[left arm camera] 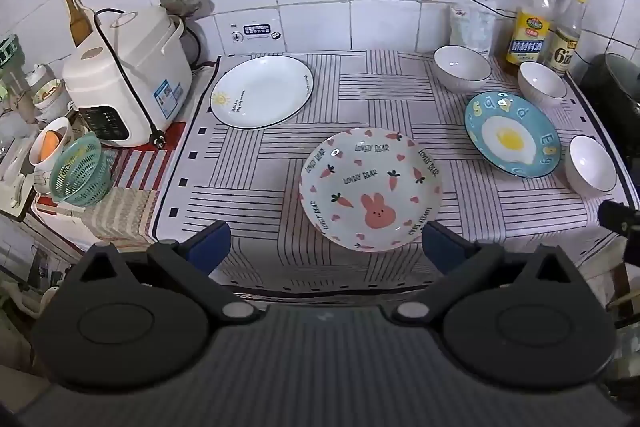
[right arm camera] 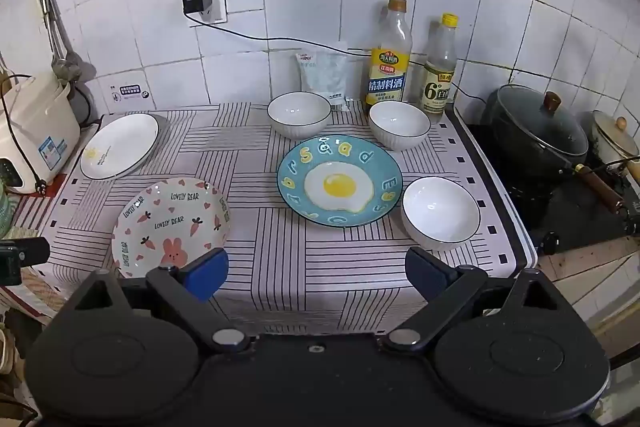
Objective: Organize plates and bowls
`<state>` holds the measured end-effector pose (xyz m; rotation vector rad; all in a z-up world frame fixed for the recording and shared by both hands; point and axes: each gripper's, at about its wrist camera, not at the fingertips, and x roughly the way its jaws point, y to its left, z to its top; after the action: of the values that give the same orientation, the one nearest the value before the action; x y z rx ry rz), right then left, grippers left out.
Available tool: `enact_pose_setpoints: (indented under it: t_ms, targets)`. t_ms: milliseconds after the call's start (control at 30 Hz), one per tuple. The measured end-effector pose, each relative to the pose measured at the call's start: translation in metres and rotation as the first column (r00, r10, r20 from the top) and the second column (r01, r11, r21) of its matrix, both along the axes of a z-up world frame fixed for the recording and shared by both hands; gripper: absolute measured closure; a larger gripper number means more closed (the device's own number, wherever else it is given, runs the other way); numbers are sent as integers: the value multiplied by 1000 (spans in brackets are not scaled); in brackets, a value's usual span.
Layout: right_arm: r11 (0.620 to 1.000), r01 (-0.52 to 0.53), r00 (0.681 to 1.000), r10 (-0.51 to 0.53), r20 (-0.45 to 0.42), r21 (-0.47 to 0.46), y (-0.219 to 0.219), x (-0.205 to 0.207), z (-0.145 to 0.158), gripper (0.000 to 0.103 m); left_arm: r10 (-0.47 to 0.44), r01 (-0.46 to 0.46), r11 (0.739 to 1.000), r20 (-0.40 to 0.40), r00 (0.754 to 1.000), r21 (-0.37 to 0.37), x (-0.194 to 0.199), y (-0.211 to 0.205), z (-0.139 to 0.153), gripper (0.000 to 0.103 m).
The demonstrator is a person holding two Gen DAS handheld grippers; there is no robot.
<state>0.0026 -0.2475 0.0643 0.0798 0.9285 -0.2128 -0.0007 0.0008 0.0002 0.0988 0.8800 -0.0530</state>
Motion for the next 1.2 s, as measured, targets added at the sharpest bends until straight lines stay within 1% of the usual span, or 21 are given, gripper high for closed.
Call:
enact_pose_setpoints:
  t_ms: [33, 133, 167, 233, 267, 333, 400, 433, 600, 733, 833, 1033, 1200]
  targets:
    - [1000, -1, 1000, 1, -17, -3, 0, 1, 0, 6, 4, -4, 1000, 2, 1000, -5, 0, 0, 0, 0]
    - [1000, 4, 1000, -4, -17, 0, -3, 3, 0, 6, 26, -26, 999, -3, 1000, -19, -2, 3, -3, 0]
    - [1000, 6, 1000, -6, -16, 0, -4, 4, 0, 6, -2, 2, 1000, -8, 1000, 3, -7, -5, -4, 0]
    - [1000, 1, 1000, -1, -14, -9, -2, 0, -5, 6, 1, -1, 1000, -26, 1000, 4, -5, -7, -8, 0]
    - [1000, -1, 1000, 1, -13, -8, -3, 0, -5, 6, 4, -4, 1000, -22, 1000, 6, -7, -8, -9, 0]
    - [1000, -7, 1000, 6, -6, -7, -6, 0, -6, 6, 9, -10, 1000, -24, 1000, -12, -4, -3, -10, 0]
    - [1000, -5, 1000, 5, 5, -8, -7, -5, -6, 6, 14, -14, 1000, -18, 1000, -16, -4, -4, -11, 0]
    - [999, -11, 1000, 11, 0, -30, 2, -2, -4, 6, 16, -16, 1000, -14, 1000, -15, -3, -4, -10, 0]
    - [1000, -7, 1000, 7, -3, -29, 1, -3, -5, 6, 22, -22, 1000, 4, 1000, -2, -2, -6, -11, 0]
    - [1000, 3, 1000, -3, -3, -21, 0, -5, -8, 6, 27, -26, 1000, 42, 999, -14, -7, -2, -12, 0]
    - [1000, -2, 1000, 2, 1, -20, 1, -5, -10, 6, 35, -34, 999, 65, 997, -6, -7, -2, -14, 0]
    - [1000, -7, 1000, 7, -11, -24, 2, -5, -17, 6, 33, -33, 999, 66, 997, 5, -10, -6, -21, 0]
    - [1000, -6, 1000, 6, -17, -25, 3, -5, -18, 6, 33, -33, 999, 62, 998, -4, -10, -5, -24, 0]
